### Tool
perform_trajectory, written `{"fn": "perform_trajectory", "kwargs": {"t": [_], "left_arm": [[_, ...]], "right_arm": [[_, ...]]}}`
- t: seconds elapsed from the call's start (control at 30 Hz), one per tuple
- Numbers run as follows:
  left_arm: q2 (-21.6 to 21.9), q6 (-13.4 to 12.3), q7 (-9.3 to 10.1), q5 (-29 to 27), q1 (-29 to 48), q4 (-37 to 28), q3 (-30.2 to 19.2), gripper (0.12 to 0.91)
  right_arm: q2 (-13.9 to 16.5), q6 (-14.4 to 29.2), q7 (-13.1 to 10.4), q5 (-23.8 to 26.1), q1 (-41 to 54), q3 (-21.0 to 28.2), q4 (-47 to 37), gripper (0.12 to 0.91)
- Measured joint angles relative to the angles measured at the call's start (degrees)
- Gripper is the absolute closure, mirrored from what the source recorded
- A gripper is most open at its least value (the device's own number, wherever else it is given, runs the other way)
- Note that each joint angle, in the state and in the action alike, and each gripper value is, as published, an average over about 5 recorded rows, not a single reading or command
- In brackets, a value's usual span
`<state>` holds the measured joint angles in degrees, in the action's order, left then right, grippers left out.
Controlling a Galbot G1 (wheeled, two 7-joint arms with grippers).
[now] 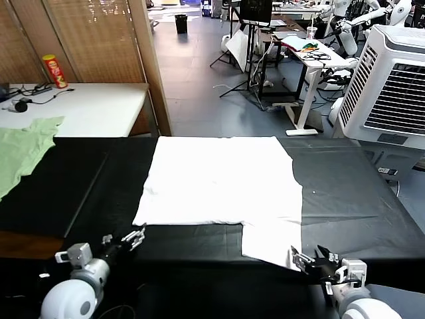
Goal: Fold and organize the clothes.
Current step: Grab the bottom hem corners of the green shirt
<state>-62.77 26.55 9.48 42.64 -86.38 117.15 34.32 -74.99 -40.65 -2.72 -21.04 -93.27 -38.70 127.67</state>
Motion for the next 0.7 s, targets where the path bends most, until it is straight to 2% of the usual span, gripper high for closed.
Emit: {"fn": "perform_trajectory", "kwargs": {"t": [0.1,0.2,0.37,0.43,0.57,0.7], "left_arm": [[-0.18,-0.10,-0.06,-0.29,0.29,-0.46,-0.12,0.232],[-0.52,-0.29,0.09,-0.47,0.69,-1.10,-0.44,0.232],[-1.07,-0.63,0.06,-0.99,1.27,-2.20,-1.07,0.235],[-1.25,-0.84,0.00,-1.12,1.52,-2.66,-1.20,0.269],[-1.47,-1.26,-0.24,-1.41,1.99,-3.60,-1.34,0.448],[-1.58,-1.62,-1.09,-1.56,1.80,-3.77,-1.62,0.666]], "right_arm": [[-0.30,0.16,-0.03,0.45,0.02,0.25,-0.28,0.243],[-0.78,0.54,-0.08,1.18,0.04,0.59,-0.81,0.312],[-1.34,0.79,-0.17,1.72,-0.17,0.73,-1.47,0.544],[-1.52,0.84,-0.19,1.79,-0.27,0.75,-1.63,0.650],[-1.88,0.87,-0.25,1.82,-0.38,0.86,-1.65,0.829],[-2.12,0.84,-0.87,1.77,-0.49,0.91,-1.23,0.896]]}}
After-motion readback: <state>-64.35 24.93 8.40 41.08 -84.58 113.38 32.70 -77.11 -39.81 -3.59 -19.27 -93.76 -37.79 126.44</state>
